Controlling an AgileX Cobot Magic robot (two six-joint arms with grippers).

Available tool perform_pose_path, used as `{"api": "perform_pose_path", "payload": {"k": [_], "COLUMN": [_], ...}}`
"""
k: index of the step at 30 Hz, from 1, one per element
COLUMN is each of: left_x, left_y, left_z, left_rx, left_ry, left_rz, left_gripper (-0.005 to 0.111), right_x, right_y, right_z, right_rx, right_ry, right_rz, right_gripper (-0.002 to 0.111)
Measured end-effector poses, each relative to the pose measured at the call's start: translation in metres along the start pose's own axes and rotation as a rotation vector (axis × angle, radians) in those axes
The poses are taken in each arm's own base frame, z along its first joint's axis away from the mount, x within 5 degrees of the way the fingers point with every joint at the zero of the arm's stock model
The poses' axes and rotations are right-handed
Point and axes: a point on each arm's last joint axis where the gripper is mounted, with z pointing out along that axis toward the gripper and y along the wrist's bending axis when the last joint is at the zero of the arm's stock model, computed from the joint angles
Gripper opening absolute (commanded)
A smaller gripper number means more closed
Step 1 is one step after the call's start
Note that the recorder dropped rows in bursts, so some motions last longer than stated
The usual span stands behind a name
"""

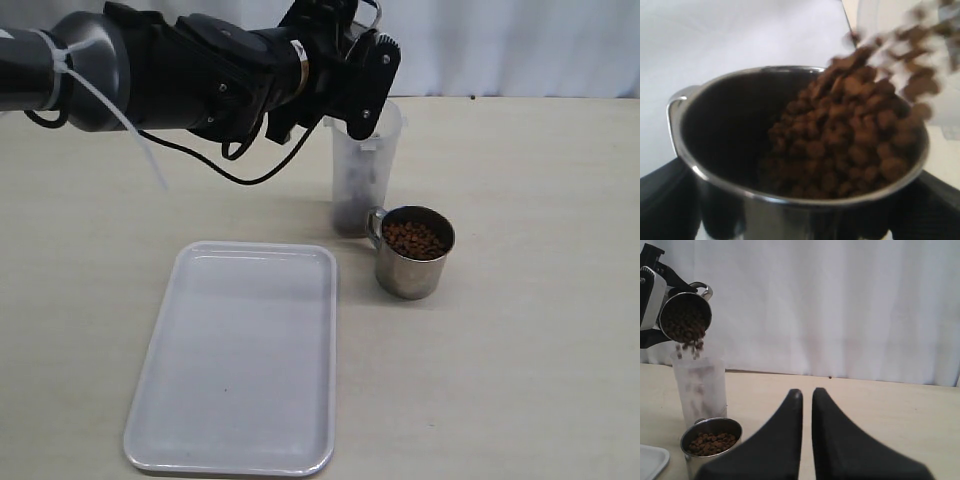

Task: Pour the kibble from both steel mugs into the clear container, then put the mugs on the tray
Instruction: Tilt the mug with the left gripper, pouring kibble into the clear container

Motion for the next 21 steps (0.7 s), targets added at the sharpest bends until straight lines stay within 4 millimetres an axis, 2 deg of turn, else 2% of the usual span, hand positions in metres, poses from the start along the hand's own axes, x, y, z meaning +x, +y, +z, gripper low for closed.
{"api": "perform_pose_path", "payload": {"k": [21], "left_x": [0.0], "left_y": [0.0001], "left_z": [0.0], "left_rx": [-0.001], "left_ry": [0.0], "left_rz": [0.071], "left_gripper": [0.0], "right_x": [0.0], "right_y": [0.0], "right_z": [0.0], "right_rx": [0.0], "right_ry": [0.0], "right_rz": [0.0], "right_gripper": [0.005]}}
